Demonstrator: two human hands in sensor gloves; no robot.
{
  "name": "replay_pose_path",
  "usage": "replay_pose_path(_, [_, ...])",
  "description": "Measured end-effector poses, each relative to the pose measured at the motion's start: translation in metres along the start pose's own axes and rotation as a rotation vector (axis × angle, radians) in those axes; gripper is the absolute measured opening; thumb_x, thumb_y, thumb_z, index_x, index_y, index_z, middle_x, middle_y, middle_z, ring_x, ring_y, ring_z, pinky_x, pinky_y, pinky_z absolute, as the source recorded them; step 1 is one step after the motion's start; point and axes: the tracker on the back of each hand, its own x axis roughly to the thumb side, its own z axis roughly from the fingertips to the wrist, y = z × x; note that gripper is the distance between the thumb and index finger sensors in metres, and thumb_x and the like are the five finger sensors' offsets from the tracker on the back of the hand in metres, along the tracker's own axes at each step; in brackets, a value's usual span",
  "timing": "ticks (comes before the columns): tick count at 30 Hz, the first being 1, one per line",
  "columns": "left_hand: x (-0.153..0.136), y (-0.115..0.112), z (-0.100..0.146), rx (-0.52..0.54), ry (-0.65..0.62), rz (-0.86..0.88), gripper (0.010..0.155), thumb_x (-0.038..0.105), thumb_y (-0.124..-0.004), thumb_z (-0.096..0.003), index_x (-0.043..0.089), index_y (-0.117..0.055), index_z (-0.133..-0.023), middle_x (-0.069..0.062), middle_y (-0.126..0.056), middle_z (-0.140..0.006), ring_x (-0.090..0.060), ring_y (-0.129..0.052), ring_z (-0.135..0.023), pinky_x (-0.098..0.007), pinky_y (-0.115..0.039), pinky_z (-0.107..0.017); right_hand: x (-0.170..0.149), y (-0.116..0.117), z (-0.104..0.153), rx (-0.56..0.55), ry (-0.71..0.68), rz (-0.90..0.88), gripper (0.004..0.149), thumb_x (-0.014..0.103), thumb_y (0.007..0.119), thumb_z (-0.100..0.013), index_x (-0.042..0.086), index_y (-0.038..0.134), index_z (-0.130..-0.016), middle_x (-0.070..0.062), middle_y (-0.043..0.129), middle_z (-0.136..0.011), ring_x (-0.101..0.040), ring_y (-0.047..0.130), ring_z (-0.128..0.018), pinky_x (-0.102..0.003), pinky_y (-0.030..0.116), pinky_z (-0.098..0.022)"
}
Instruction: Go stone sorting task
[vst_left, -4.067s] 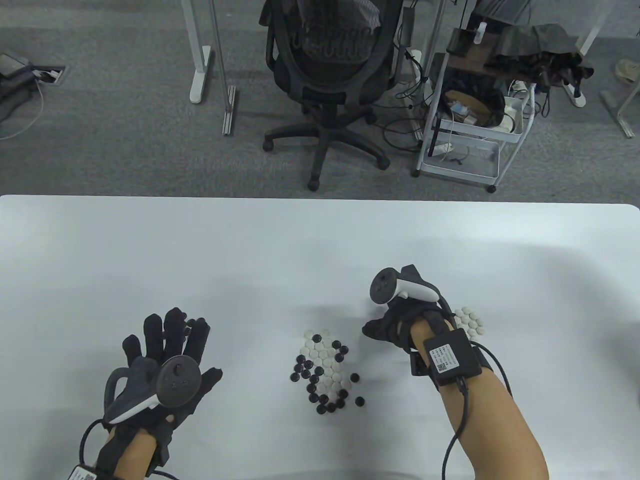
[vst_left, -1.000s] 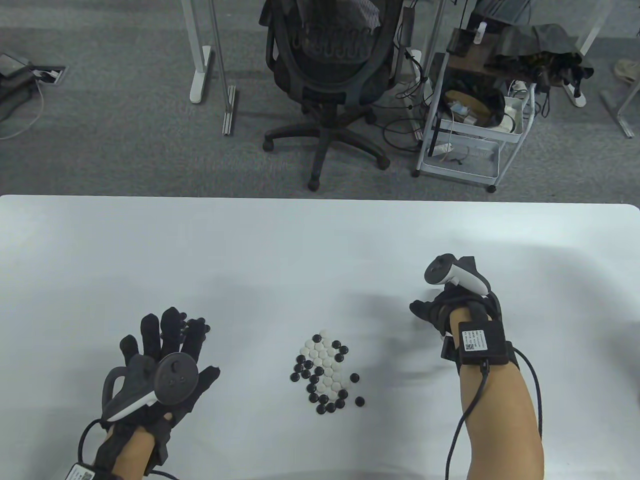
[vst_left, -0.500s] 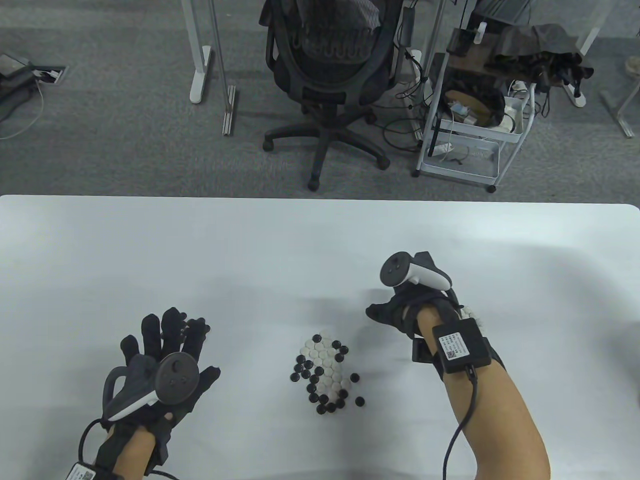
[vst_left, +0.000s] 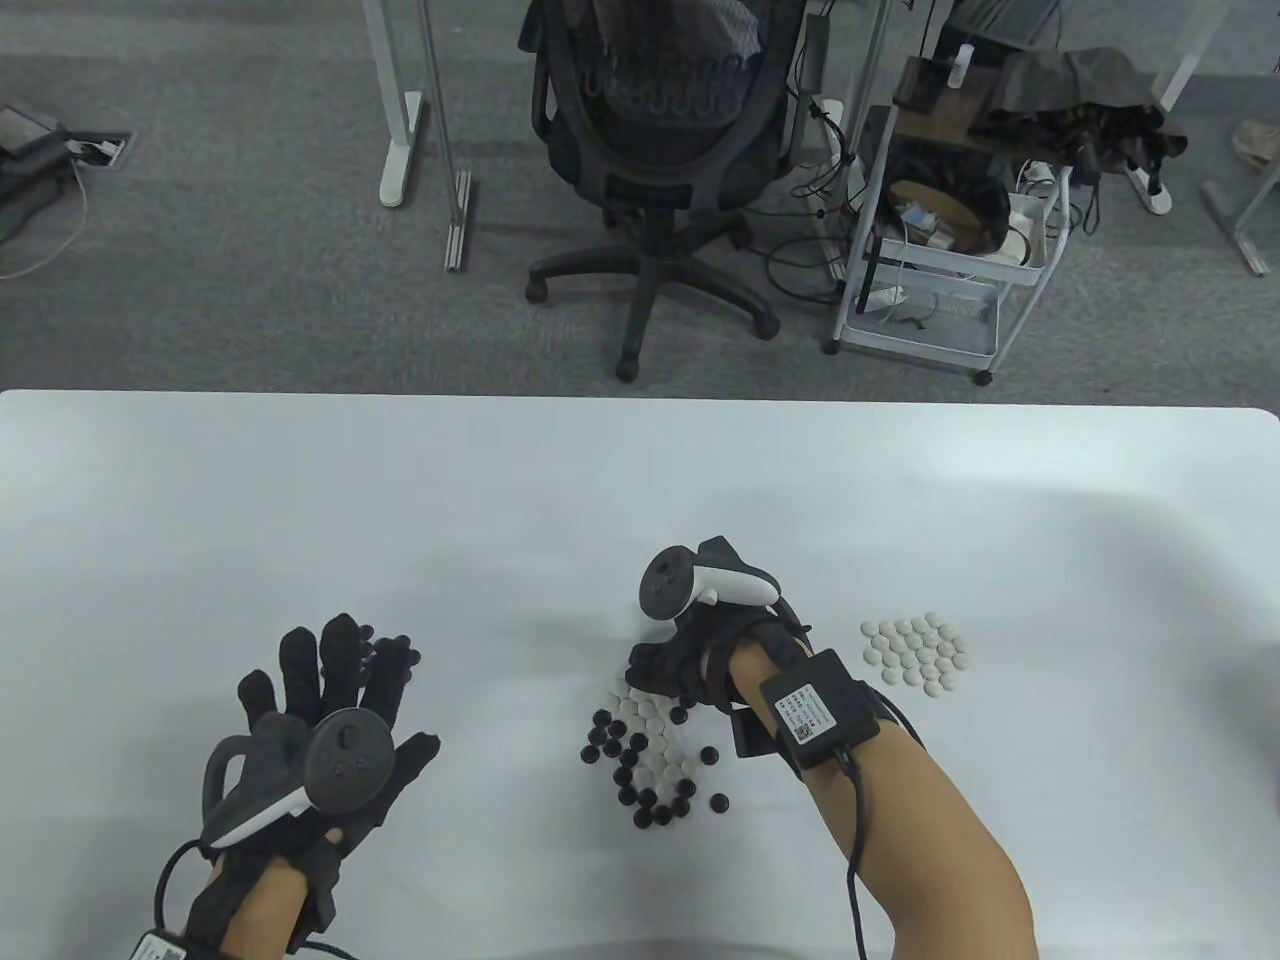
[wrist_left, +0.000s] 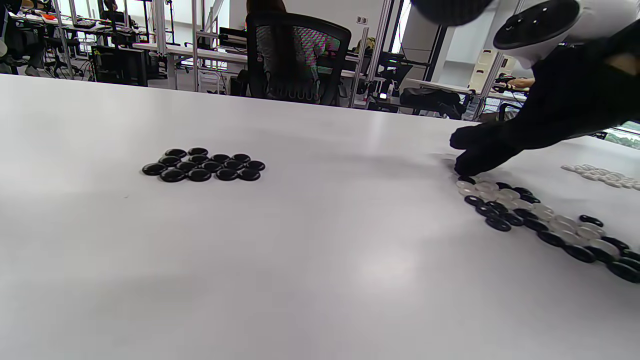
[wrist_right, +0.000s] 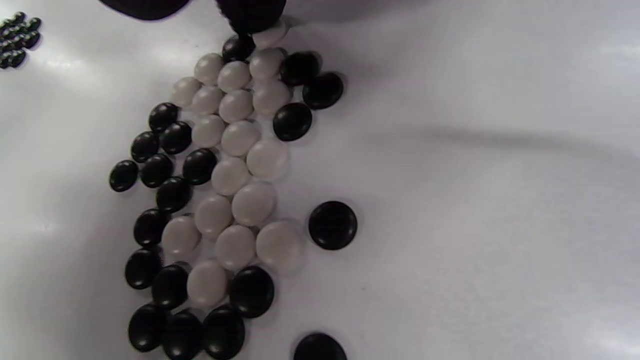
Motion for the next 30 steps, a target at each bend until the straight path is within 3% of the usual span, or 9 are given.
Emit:
replay_pose_path(5, [0.000, 0.000, 0.000, 0.000, 0.000, -0.001, 0.077, 0.051, -0.049, -0.0640, 0.011, -0.012, -0.119, -0.037, 0.012, -0.113, -0.063, 0.013, -0.092, -0.085, -0.003, -0.056, -0.023, -0.009, 0.007, -0.036, 0.076, -0.023, 0.064, 0.053, 0.048, -0.054, 0.025, 0.048, -0.112, -0.022, -0.008, -0.107, -0.055, -0.014, -0.088, -0.082, 0.006, -0.056])
replay_pose_path(10, [0.000, 0.000, 0.001, 0.004, -0.003, -0.003, 0.077, 0.051, -0.049, -0.0640, 0.011, -0.012, -0.119, -0.037, 0.012, -0.113, -0.063, 0.013, -0.093, -0.085, -0.003, -0.057, -0.070, -0.017, 0.023, -0.072, 0.215, -0.051, 0.063, 0.052, 0.048, -0.054, 0.026, 0.052, -0.111, -0.022, -0.006, -0.108, -0.054, -0.014, -0.088, -0.082, 0.006, -0.057])
replay_pose_path(18, [0.001, -0.001, -0.001, -0.005, 0.000, -0.012, 0.077, 0.051, -0.049, -0.0641, 0.011, -0.011, -0.119, -0.037, 0.013, -0.113, -0.063, 0.013, -0.092, -0.085, -0.003, -0.056, -0.124, -0.015, 0.048, -0.107, 0.355, -0.052, 0.061, 0.052, 0.049, -0.053, 0.027, 0.056, -0.109, -0.021, -0.005, -0.109, -0.054, -0.013, -0.088, -0.082, 0.005, -0.057])
replay_pose_path(30, [0.003, -0.001, -0.001, -0.011, 0.004, -0.016, 0.077, 0.051, -0.049, -0.0641, 0.011, -0.011, -0.119, -0.037, 0.013, -0.113, -0.063, 0.013, -0.092, -0.085, -0.003, -0.056, -0.152, -0.009, 0.064, -0.132, 0.428, -0.046, 0.061, 0.052, 0.049, -0.053, 0.027, 0.055, -0.109, -0.020, -0.006, -0.108, -0.053, -0.014, -0.088, -0.082, 0.005, -0.057])
